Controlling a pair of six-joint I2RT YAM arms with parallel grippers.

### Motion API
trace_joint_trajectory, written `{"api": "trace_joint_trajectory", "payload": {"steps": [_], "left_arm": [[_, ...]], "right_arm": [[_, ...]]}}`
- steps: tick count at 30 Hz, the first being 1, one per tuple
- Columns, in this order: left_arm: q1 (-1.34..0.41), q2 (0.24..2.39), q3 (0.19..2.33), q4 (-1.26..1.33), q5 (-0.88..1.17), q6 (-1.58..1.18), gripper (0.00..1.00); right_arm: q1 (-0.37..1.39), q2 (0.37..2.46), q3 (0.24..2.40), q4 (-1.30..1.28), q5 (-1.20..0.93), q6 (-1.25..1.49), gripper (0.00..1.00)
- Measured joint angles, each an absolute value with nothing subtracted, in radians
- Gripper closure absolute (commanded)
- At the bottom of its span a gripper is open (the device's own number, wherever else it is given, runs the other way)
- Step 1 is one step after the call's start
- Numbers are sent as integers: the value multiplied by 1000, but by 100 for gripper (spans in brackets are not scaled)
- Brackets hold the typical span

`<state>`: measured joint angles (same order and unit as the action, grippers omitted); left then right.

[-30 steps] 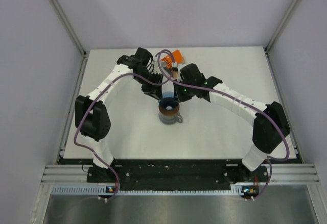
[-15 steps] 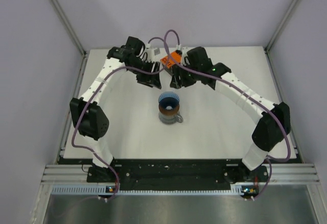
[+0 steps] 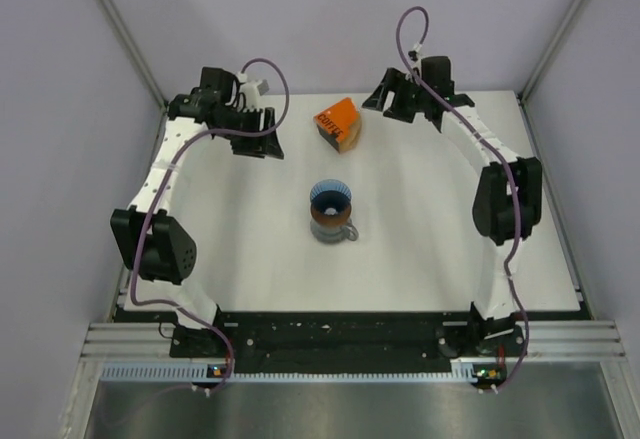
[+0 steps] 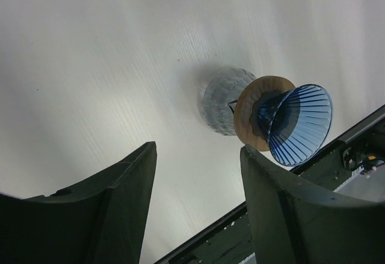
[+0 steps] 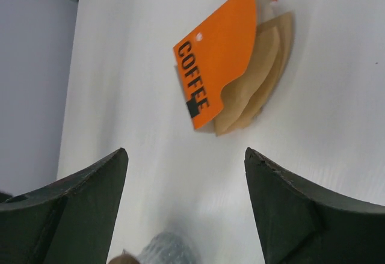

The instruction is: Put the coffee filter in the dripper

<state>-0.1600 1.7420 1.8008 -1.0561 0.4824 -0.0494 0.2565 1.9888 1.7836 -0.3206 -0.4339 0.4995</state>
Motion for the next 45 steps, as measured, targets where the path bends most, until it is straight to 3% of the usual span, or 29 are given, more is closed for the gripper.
{"api": "trace_joint_trajectory", "payload": {"steps": [3, 6, 8, 18, 22, 31, 36, 45], "left_arm": [[-152, 1725, 1768, -1042, 482, -48, 37], [-142, 1723, 1737, -1035, 482, -48, 37], [-136, 1723, 1722, -1032, 482, -47, 37], [-126, 1724, 1718, -1024, 506, -46, 37], [-126, 1727, 1718, -1024, 510, -46, 37], [-126, 1727, 1718, -1024, 509, -46, 37], [-126, 1727, 1718, -1024, 508, -46, 37], [-126, 1727, 1718, -1024, 507, -46, 37]], "right_arm": [[212, 2147, 1880, -267, -453, 593, 31], [195, 2272, 1962, -241, -460, 653, 47], [196, 2330, 1979, -218, -466, 694, 52], [207, 2392, 1906, -66, -500, 841, 52], [209, 2427, 1892, -17, -522, 871, 60], [236, 2505, 1882, 56, -591, 945, 61], [250, 2505, 1879, 91, -604, 971, 71], [252, 2505, 1871, 123, -606, 988, 77]]}}
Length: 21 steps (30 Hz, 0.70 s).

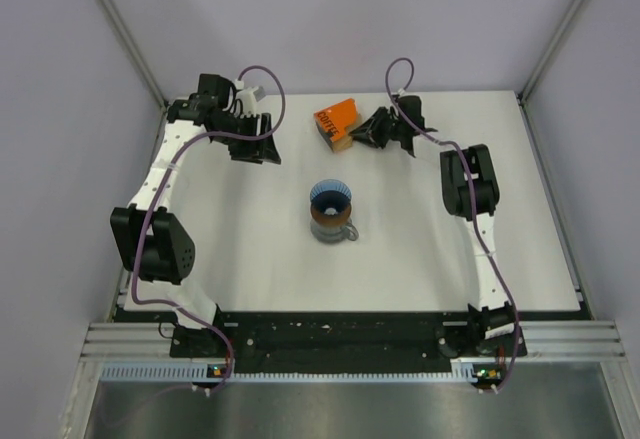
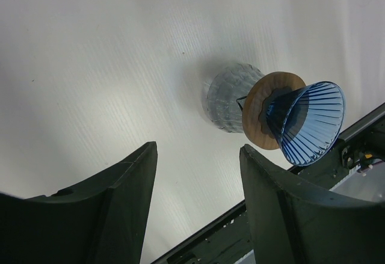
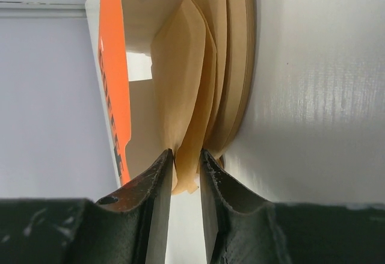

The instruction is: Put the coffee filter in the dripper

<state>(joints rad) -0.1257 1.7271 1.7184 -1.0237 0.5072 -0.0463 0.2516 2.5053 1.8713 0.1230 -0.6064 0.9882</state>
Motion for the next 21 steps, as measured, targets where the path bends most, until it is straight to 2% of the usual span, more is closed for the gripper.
{"api": "trace_joint_trajectory", "payload": {"steps": [3, 5, 7, 21], "left_arm": [[-126, 1727, 1718, -1023, 508, -46, 37], [-126, 1727, 1718, -1023, 507, -46, 37], [-126, 1727, 1718, -1023, 507, -46, 37], [-126, 1727, 1718, -1021, 508, -46, 37]], "right_arm": [[252, 2505, 1865, 126, -602, 987, 75], [252, 2505, 1863, 125, -598, 984, 67], [252, 2505, 1858, 122, -589, 969, 63], [253, 2375, 1774, 156, -527, 932, 62]]}}
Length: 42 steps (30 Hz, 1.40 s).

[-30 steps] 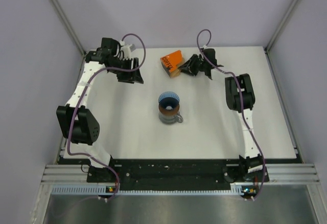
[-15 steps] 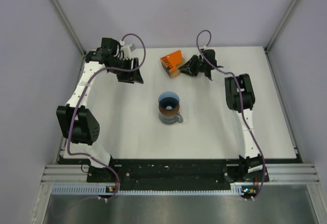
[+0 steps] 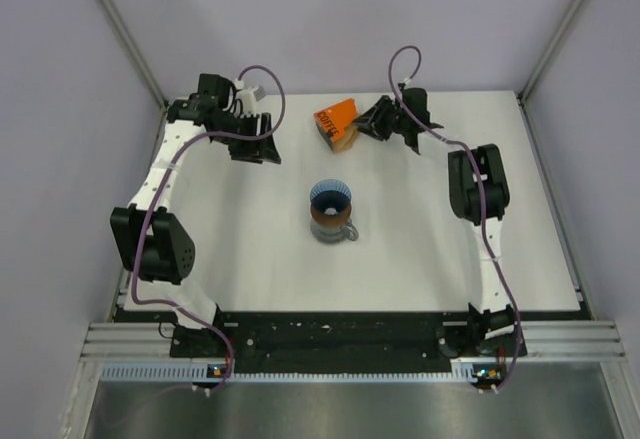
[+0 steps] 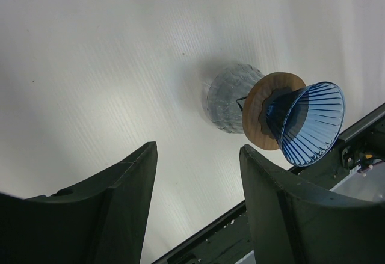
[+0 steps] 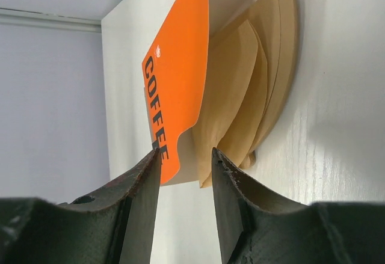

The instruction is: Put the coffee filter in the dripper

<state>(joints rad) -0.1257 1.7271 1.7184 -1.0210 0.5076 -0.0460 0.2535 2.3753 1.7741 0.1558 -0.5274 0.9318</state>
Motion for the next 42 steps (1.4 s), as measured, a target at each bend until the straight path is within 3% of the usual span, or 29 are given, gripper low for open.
{"api": "trace_joint_trajectory", "payload": {"steps": [3, 10, 33, 35, 40, 42], "left_arm": [[-126, 1727, 1718, -1021, 508, -46, 37], [-126, 1727, 1718, -1020, 508, -46, 37], [-126, 1727, 1718, -1017, 509, -46, 37], [-126, 1727, 1718, -1017, 511, -46, 37], [-126, 1727, 1718, -1016, 513, -45, 37], [-126, 1727, 1718, -1016, 513, -45, 37]], "right_arm": [[253, 2374, 1773, 165, -523, 946, 73], [254, 2377, 1758, 187, -520, 986, 69], [273, 2460, 1798, 199, -507, 1020, 74], [273, 2478, 1805, 208, -514, 1033, 77], [274, 2509, 1806, 241, -537, 1061, 100], [274, 2510, 1806, 249, -545, 1067, 100]]}}
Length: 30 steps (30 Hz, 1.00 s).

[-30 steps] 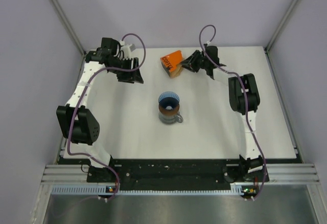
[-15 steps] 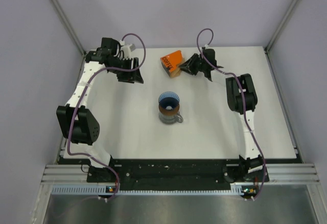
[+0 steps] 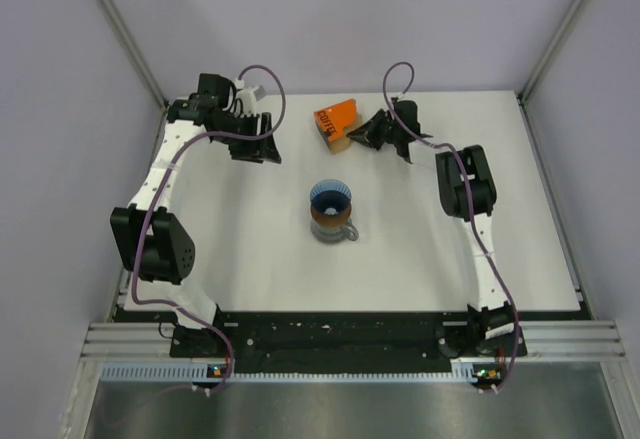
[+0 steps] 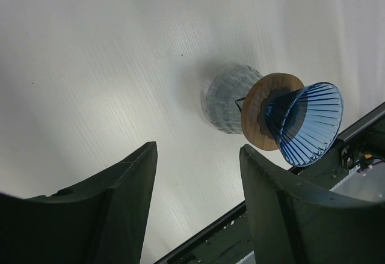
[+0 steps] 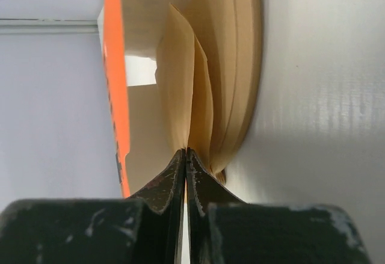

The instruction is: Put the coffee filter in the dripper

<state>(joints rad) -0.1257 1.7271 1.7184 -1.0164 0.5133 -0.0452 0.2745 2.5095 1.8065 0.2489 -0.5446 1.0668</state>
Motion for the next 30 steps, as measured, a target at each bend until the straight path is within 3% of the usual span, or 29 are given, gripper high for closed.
{"api": "trace_joint_trajectory", "payload": {"steps": [11, 30], "left_arm": [[-126, 1727, 1718, -1016, 516, -39, 37], [-117, 1725, 1721, -1018, 515, -25, 37]], "right_arm": [[270, 2445, 1698, 302, -534, 1033, 100], [231, 2077, 1504, 187, -513, 789, 100]]}}
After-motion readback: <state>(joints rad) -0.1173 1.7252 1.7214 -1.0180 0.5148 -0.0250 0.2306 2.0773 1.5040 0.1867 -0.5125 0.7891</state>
